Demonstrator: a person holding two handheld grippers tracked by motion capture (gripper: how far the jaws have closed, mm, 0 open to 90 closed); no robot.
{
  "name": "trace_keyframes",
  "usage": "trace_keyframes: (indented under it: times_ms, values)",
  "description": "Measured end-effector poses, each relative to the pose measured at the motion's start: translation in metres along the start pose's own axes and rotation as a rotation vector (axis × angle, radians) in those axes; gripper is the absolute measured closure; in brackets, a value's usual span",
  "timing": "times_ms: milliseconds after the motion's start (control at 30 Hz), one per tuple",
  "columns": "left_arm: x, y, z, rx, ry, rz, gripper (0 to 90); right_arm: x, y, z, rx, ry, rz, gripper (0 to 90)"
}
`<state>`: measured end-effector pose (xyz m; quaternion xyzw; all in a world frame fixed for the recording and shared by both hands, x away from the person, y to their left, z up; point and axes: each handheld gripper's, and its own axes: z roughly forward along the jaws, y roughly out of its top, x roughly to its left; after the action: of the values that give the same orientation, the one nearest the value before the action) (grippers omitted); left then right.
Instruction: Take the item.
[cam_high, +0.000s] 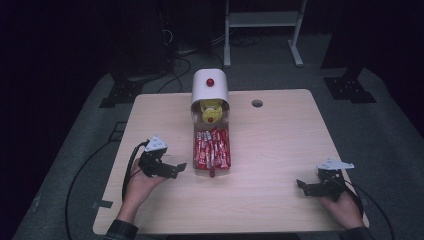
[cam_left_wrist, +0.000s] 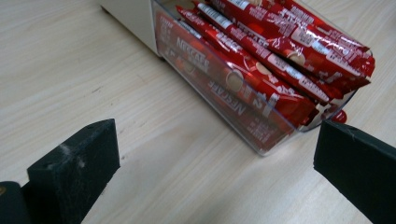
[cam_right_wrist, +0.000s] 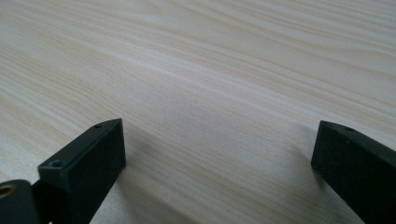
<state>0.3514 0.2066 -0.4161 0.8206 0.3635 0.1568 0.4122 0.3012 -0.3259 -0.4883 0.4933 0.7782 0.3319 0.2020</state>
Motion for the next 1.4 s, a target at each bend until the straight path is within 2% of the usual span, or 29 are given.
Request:
trace_keyframes:
  times_ms: [233,333,433,733,1000,1133,1400]
  values:
    - [-0.002,0.011,0.002,-0.004,-0.003,0.01,0.0,0.0,0.0,0.0,0.0,0.0,0.0,2.0]
    - [-0.003,0.014,0.003,-0.025,-0.006,0.007,2.1,0.0,0.0,0.0,0.0,0.0,0.0,2.0]
    - [-0.004,0.017,0.004,-0.018,-0.006,0.014,2.9,0.0,0.0,0.0,0.0,0.0,0.0,2.0]
    - [-0.007,0.029,0.008,-0.035,-0.012,0.01,4.4,0.0,0.0,0.0,0.0,0.0,0.0,2.0]
    - [-0.01,0.04,0.015,-0.025,-0.014,0.007,5.2,0.0,0.0,0.0,0.0,0.0,0.0,2.0]
    - [-0.012,0.045,0.02,-0.037,-0.022,-0.005,5.1,0.0,0.0,0.0,0.0,0.0,0.0,2.0]
    - [-0.015,0.052,0.028,-0.027,-0.032,0.005,5.9,0.0,0.0,0.0,0.0,0.0,-0.001,2.0]
